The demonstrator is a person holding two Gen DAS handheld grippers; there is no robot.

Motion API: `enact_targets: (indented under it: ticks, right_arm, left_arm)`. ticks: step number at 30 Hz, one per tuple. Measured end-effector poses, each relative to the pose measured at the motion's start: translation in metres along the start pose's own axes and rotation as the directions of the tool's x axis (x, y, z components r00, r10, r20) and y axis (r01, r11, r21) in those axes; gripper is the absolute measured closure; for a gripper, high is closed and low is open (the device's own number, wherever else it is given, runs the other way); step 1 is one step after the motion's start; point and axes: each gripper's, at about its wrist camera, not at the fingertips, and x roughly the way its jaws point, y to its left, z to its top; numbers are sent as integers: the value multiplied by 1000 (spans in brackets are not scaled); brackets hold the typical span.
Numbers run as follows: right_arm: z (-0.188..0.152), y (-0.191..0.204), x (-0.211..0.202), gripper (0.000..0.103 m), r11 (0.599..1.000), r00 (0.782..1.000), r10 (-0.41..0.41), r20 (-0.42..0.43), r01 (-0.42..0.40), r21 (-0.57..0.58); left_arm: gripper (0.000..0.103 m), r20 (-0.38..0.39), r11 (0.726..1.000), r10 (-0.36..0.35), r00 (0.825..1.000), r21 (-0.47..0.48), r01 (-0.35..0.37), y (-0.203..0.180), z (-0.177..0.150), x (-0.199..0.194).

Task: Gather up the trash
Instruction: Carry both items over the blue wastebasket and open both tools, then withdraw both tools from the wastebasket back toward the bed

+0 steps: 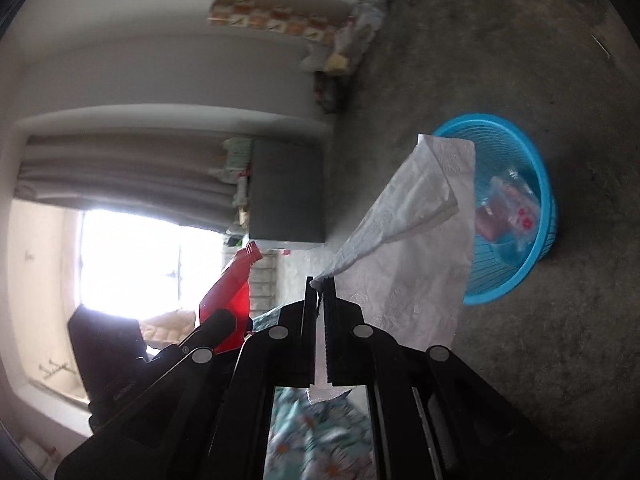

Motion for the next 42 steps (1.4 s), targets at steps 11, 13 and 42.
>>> enact_targets:
  ticks: [11,13,42]
  right_arm:
    - [59,-79,77,83,972,987,-154,-46,160,170]
    - [62,-94,91,65,955,976,-201,-81,214,206]
    - [-38,109,13,22,904,962,-267,57,270,-332]
  left_arm:
    - [49,-46,991,127,991,-32,-128,16,36,87]
    - [49,-51,989,134,990,-61,-137,22,37,90]
    - [22,412,991,133,901,-46,-126,-21,-40,-204]
